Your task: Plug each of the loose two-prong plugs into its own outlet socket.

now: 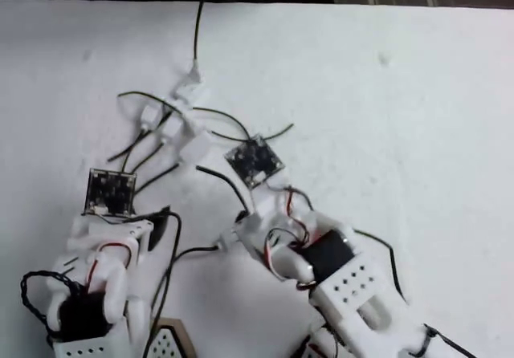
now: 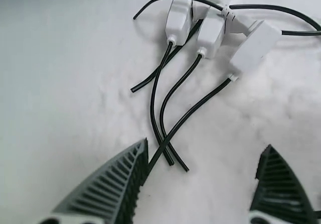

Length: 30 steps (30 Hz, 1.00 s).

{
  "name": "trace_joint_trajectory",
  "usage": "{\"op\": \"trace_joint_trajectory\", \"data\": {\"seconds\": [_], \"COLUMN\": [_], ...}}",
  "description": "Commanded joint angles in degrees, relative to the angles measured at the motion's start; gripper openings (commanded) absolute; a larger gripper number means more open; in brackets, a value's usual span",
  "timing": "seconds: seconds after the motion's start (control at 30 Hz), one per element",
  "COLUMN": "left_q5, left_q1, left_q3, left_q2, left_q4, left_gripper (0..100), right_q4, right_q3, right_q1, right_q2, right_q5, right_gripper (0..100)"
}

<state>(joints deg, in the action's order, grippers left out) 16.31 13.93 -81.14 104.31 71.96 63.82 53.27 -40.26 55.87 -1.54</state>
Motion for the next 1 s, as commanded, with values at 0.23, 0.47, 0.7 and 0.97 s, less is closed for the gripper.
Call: {"op": "trace_joint_trajectory", "data": {"seconds": [0.23, 0.47, 0.7, 0.97], "left_q5": [7.30, 7.65, 7.65, 7.65], "left_q1": [-15.52, -27.12, -29.93, -30.11], "left_q3": [4.13, -0.70, -1.14, 0.88], "left_q2": [-0.48, -0.48, -0.48, -5.76], "left_q4": [5.71, 5.19, 5.01, 3.34], "left_gripper": [34, 34, 34, 34], "right_q4": [17.71, 17.89, 16.84, 16.84], "right_q3": [-14.33, -3.52, -1.14, -0.97], "right_q1": [0.75, 13.41, 16.84, 17.10], "right_q2": [17.54, 23.34, 23.69, 23.34], "right_q5": [0.18, 0.09, 0.09, 0.09], "right_gripper": [4.7, 4.2, 4.4, 4.4]}}
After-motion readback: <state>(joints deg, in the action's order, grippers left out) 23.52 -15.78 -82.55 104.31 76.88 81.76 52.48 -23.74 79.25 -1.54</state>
